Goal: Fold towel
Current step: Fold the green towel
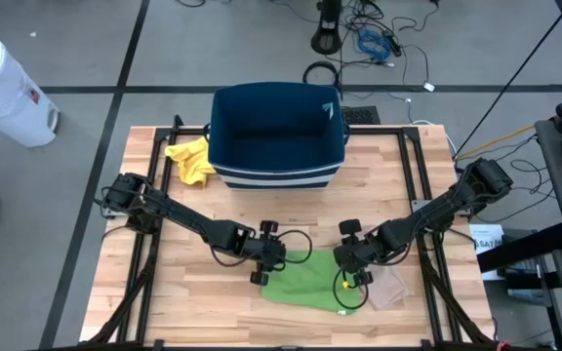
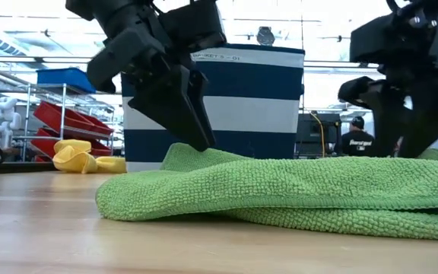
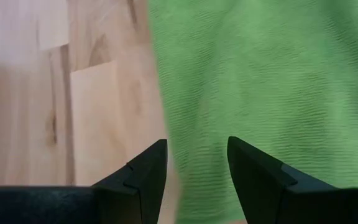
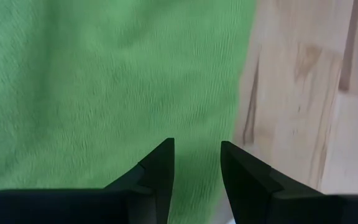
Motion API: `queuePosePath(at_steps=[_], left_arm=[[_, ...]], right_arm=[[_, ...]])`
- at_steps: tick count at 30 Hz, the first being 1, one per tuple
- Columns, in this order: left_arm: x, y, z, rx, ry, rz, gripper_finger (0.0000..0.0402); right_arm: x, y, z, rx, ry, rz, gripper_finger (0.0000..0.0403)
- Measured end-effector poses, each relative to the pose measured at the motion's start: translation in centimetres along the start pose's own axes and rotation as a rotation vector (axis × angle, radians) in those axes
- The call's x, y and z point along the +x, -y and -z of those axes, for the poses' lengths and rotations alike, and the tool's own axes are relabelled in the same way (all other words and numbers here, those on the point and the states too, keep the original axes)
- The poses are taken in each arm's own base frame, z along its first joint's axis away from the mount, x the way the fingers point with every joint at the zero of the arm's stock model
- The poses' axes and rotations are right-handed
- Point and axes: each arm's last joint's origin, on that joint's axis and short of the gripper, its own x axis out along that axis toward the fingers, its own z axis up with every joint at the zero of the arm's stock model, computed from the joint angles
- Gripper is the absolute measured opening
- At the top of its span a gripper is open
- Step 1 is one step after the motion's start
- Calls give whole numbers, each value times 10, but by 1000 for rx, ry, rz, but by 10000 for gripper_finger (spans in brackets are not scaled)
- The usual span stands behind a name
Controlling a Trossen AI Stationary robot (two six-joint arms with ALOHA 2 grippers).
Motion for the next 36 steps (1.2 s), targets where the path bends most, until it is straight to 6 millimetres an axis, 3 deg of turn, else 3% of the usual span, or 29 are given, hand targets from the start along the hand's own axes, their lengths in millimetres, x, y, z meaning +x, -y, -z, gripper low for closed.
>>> queuePosePath(at_steps=[9, 15, 23, 36], left_arm=[[1, -6, 4, 6, -41, -9, 174], [1, -6, 4, 7, -41, -9, 174], [1, -6, 4, 7, -42, -8, 174], [2, -12, 4, -5, -45, -16, 174]], right_arm=[[-2, -5, 10, 36, -65, 60, 110], [-1, -6, 12, 33, -68, 61, 66], [11, -3, 31, 64, -103, 69, 20], [7, -4, 22, 20, -74, 62, 0]])
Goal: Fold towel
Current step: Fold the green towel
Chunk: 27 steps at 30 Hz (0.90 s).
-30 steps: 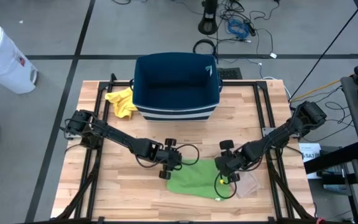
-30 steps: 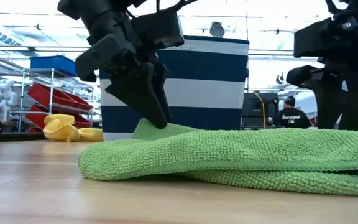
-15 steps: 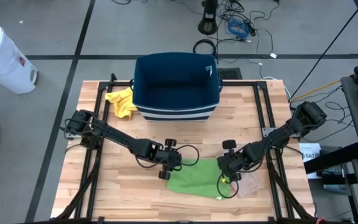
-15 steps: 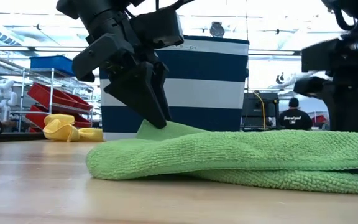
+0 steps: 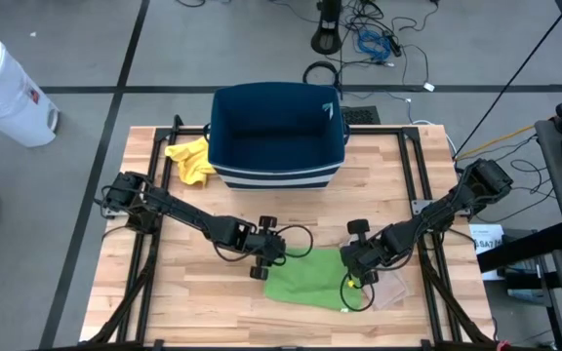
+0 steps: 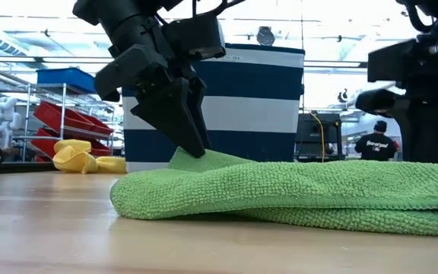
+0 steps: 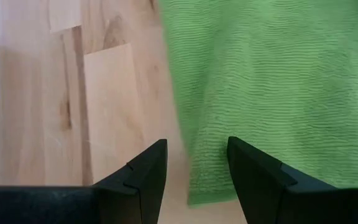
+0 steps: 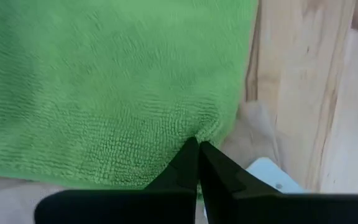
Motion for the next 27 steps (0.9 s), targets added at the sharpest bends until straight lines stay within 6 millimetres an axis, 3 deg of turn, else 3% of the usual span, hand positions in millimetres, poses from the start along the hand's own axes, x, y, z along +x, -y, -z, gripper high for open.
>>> queuePosePath(at_steps=[9, 18, 27], left_arm=[[2, -15, 1, -32, -8, -22, 174], [3, -19, 1, -46, -12, 31, 174], [17, -15, 10, -75, -80, 71, 174]], right_arm=[[-26, 2, -20, -59, -17, 93, 0], [-54, 9, -26, -45, -98, 265, 0], [-60, 11, -23, 13, -136, 313, 0]])
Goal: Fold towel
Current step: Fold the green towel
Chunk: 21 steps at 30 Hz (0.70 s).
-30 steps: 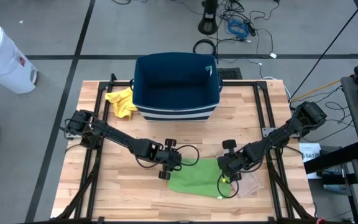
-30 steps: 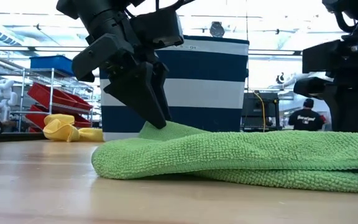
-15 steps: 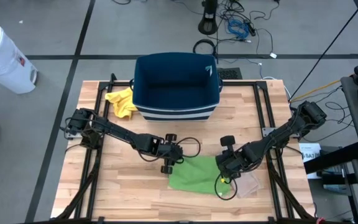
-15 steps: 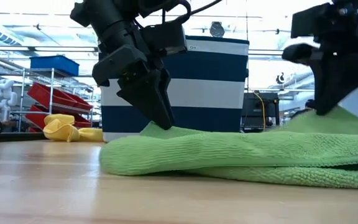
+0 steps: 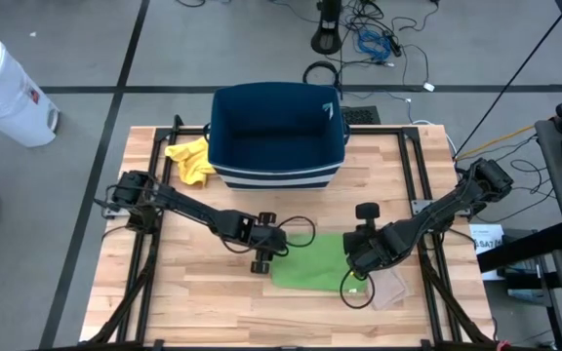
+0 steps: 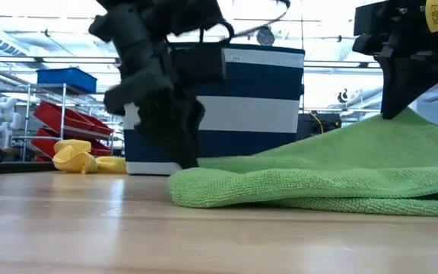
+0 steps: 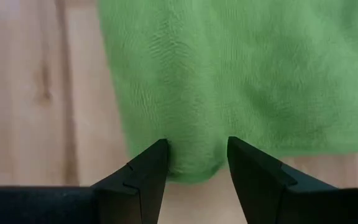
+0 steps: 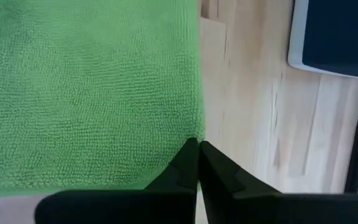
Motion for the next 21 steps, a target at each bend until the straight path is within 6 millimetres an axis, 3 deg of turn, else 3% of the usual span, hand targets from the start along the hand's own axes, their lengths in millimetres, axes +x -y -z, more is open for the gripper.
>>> queuePosePath(at_steps=[3, 11, 21], left_arm=[[9, 4, 4, 11, -33, -24, 174], [5, 0, 11, -16, -113, -107, 174], [-34, 3, -2, -2, 11, -109, 174]], right_arm=[[-1, -1, 1, 6, 3, -1, 0], [-2, -3, 4, 10, -19, 0, 0], [-3, -5, 5, 5, -16, -7, 0]])
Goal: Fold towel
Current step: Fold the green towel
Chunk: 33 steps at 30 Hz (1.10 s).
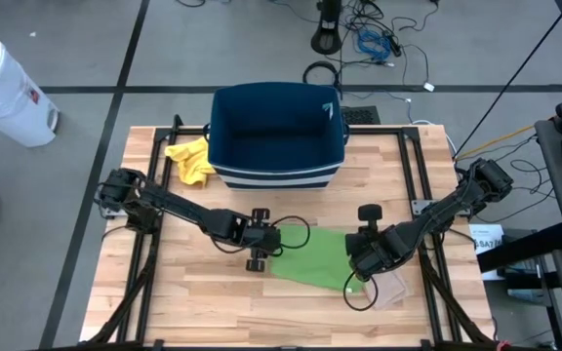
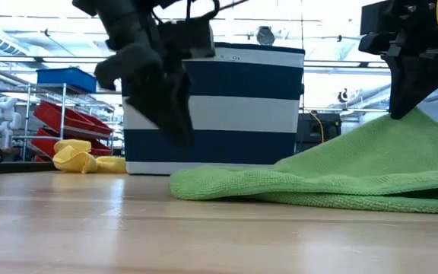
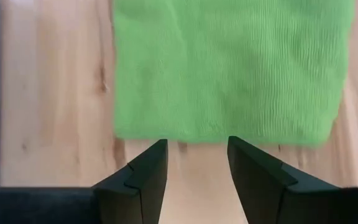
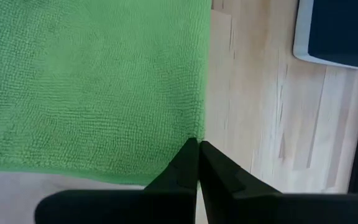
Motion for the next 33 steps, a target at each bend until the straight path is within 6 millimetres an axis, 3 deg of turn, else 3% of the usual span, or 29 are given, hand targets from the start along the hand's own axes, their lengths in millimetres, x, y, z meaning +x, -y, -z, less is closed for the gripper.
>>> queuePosePath(at_steps=[16, 25, 33], left_arm=[[20, -43, -9, -59, 87, -19, 174], [38, -51, -6, -50, 78, 119, 174], [50, -63, -2, -75, 60, 47, 174]], right_arm=[[-1, -3, -1, 1, 20, -10, 0], [-1, -4, -2, 4, 33, -16, 0], [-1, -4, -3, -5, 42, -21, 0]])
